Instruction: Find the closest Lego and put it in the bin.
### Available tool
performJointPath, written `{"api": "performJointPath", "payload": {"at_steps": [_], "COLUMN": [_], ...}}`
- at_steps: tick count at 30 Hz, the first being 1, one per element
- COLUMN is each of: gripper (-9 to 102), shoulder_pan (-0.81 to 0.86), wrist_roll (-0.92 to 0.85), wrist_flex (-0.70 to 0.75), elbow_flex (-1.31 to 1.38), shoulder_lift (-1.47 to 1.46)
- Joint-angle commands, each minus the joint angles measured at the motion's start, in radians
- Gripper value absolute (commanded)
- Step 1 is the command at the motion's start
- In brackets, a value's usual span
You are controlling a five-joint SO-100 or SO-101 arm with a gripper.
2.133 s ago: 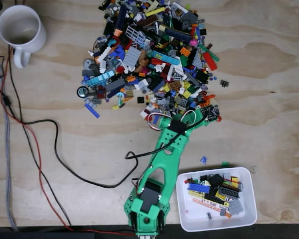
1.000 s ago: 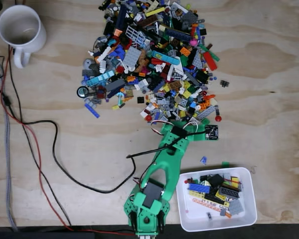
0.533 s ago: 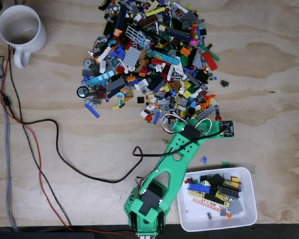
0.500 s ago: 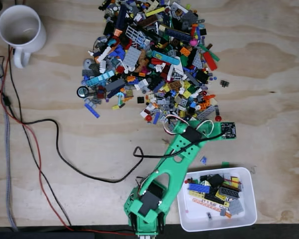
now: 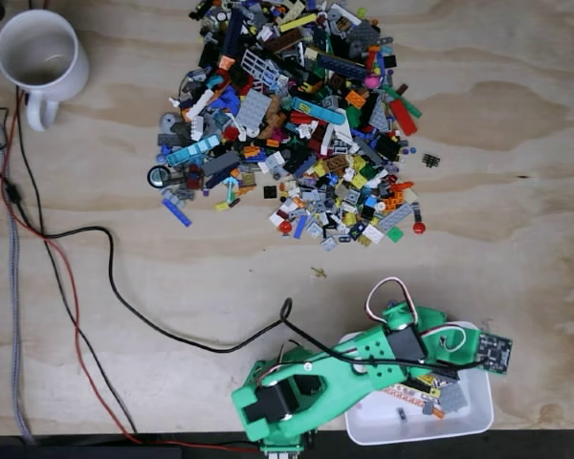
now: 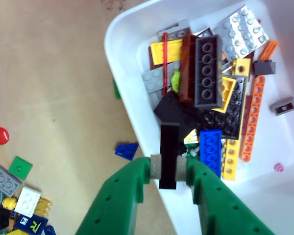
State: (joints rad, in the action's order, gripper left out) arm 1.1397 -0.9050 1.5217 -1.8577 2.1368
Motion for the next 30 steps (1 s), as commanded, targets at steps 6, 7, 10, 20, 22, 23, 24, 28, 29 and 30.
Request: {"api": "performJointPath", "payload": {"at_steps": [6, 7, 10, 20, 22, 23, 24, 28, 29, 30], "gripper": [10, 13, 19, 21, 20, 20, 20, 20, 20, 20], "shoulder_pan": [0.331, 0.336, 0.29, -0.221, -0.336, -0.39, -0.448, -0.64, -0.69, -0.738], "wrist_roll": [-0.224, -0.227, -0.215, -0.25, -0.284, -0.282, -0.285, -0.279, -0.275, -0.267], "wrist_flex": [-0.118, -0.137, -0.19, -0.293, -0.302, -0.327, -0.342, -0.354, -0.356, -0.357], "elbow_flex": [-0.17, -0.181, -0.181, -0.083, -0.118, -0.149, -0.179, -0.235, -0.247, -0.258], "shoulder_lift": [0.081, 0.081, 0.074, 0.109, 0.118, 0.13, 0.141, 0.141, 0.143, 0.147]}}
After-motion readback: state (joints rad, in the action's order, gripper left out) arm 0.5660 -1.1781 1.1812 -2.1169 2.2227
